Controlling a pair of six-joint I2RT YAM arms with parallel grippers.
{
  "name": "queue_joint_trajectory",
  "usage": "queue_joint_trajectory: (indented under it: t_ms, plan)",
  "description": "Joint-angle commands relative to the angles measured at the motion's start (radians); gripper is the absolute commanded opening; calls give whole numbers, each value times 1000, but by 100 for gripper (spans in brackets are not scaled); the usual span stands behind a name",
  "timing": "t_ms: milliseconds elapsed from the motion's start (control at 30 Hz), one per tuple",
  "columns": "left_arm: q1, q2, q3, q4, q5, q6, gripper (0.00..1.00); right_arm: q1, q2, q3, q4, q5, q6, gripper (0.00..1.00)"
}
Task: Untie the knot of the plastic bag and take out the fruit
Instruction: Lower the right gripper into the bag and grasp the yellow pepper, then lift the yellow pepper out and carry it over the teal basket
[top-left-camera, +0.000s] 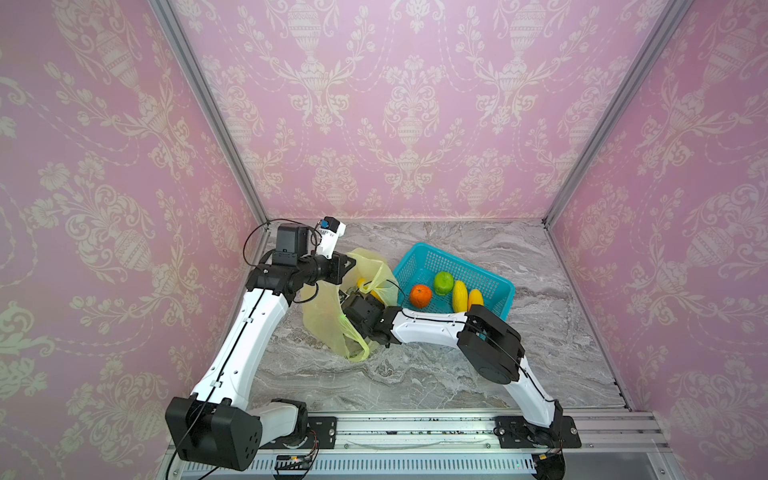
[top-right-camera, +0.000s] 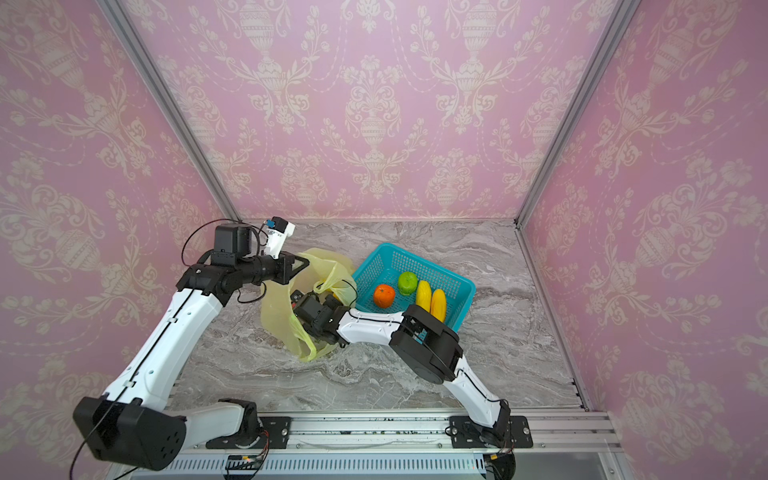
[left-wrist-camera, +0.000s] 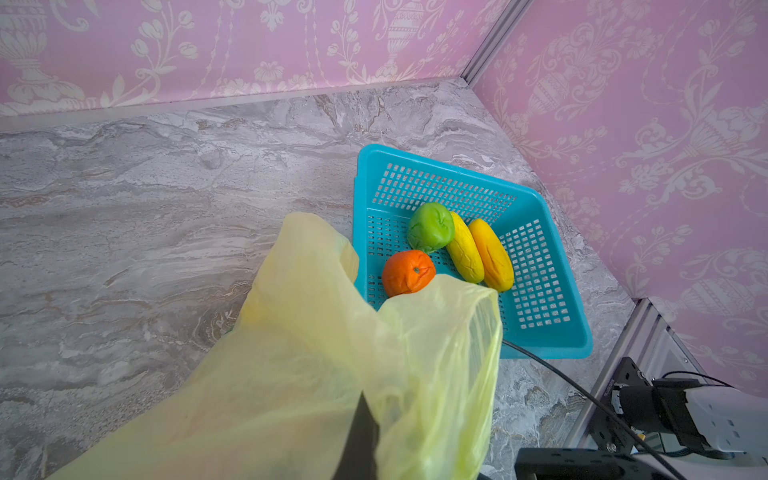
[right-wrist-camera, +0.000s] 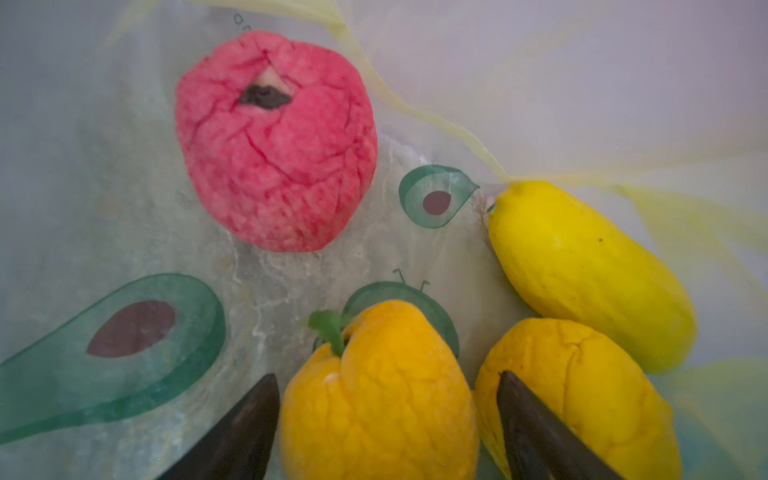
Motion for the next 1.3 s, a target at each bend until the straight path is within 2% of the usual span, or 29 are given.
queue_joint_trajectory:
  t_ms: [0,67,233,433,600,833,1033,1133,1267]
  plan:
    - [10,-9,-1,-1,13,-9,0,-8,50,45,-64,4,21,85]
    - [10,-9,-1,-1,13,-9,0,-8,57,56,-72,-6,24,80]
    - [10,-9,-1,0,14,-11,0,-8,3,0,-21,-69,26,60]
    - [10,-9,0,-1,11,-12,0,-1,-207,-226,183,-203,14,42]
    - [11,-8,2,-4,3,-11,0,3,-414,-451,377,-304,0,34]
    - [11,-6,1,-6,-1,-11,0,6,-644,-692,569,-423,-25,29]
    - [10,-6,1,-6,-3,-11,0,6,-823,-843,690,-407,-34,24]
    - [10,-6,1,-7,-4,-11,0,5,-918,-924,761,-334,-29,20]
    - [10,-6,0,-7,-6,-11,0,-7,-1053,-1047,882,-267,-23,21]
